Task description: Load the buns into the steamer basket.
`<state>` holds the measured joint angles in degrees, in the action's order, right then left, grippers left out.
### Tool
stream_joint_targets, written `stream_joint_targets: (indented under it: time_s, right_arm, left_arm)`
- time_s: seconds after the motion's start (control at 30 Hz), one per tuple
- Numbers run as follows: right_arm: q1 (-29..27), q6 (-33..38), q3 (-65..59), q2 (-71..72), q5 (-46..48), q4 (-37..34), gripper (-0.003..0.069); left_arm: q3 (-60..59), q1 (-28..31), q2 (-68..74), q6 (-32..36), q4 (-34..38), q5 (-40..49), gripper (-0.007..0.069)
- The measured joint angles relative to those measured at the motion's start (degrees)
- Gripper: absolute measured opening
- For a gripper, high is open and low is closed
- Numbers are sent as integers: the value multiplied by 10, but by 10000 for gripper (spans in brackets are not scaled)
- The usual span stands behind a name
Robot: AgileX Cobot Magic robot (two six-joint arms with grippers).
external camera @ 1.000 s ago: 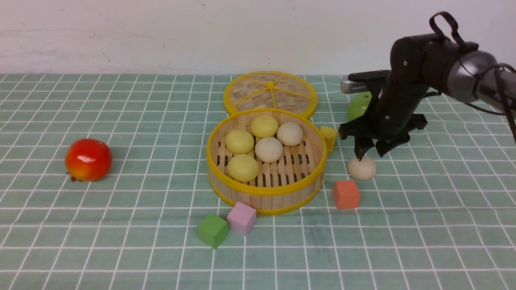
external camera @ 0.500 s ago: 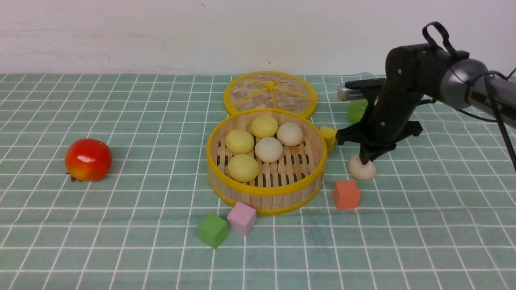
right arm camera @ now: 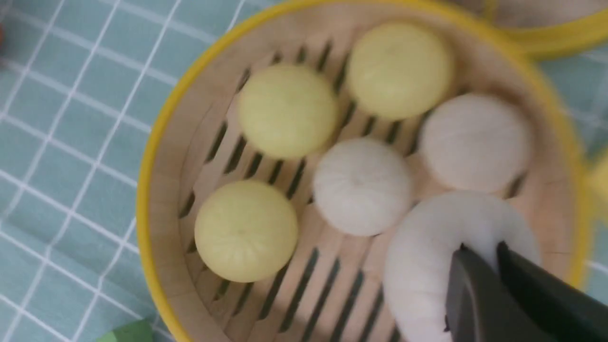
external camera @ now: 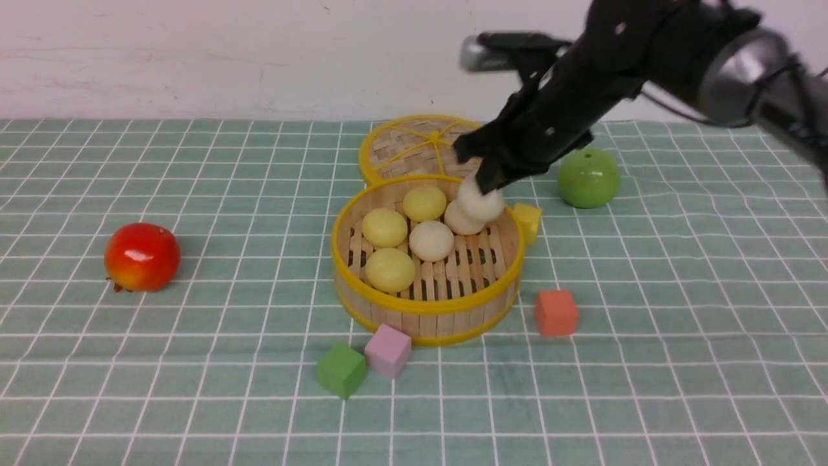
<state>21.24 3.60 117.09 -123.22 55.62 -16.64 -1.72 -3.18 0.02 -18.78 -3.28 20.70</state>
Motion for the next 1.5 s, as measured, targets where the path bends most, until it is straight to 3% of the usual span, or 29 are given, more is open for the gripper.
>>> stream_joint_targets:
  time_s: [0.2, 0.3, 0.37, 0.4, 0.5, 0.6, 0.7, 0.77, 0.87, 1.0, 1.03, 1.07, 1.1, 1.33, 1.5]
  right_arm:
    - [7, -18, -5, -48, 10, 12, 84]
    - [7, -32, -5, -48, 16, 18, 172]
    - [7, -40, -5, -42, 22, 20, 292]
    - [7, -41, -5, -42, 22, 20, 311]
    - [7, -43, -5, -18, 32, 21, 461]
    - [7, -43, -3, 30, 54, 26, 540]
    - [7, -36, -2, 98, 88, 42, 560]
    - [7, -36, -2, 149, 126, 55, 537]
    - [7, -48, -7, 226, 154, 82, 433]
    - [7, -63, -79, 346, 159, 114, 169]
    - [7, -63, -84, 346, 160, 114, 153]
    - [6, -64, -131, 394, 160, 124, 56]
    - [6, -64, -169, 424, 160, 132, 13]
    - [6, -65, -426, 615, 117, 163, -19]
    - [6, -65, -515, 708, 130, 163, -19]
  left_arm:
    - [0, 0, 0, 0, 0, 0, 238]
    - [0, 0, 0, 0, 0, 0, 238]
    - [0, 0, 0, 0, 0, 0, 238]
    - [0, 0, 0, 0, 0, 0, 238]
    - [0, 0, 0, 0, 0, 0, 238]
    - [0, 0, 0, 0, 0, 0, 238]
    - [0, 0, 0, 0, 0, 0, 238]
    - [0, 0, 0, 0, 0, 0, 238]
    - [0, 0, 0, 0, 0, 0, 238]
    - [0, 0, 0, 0, 0, 0, 238]
    - [0, 0, 0, 0, 0, 0, 238]
    - [0, 0, 0, 0, 0, 0, 238]
    - [0, 0, 0, 0, 0, 0, 238]
    - [0, 0, 0, 0, 0, 0, 238]
    - [0, 0, 0, 0, 0, 0, 238]
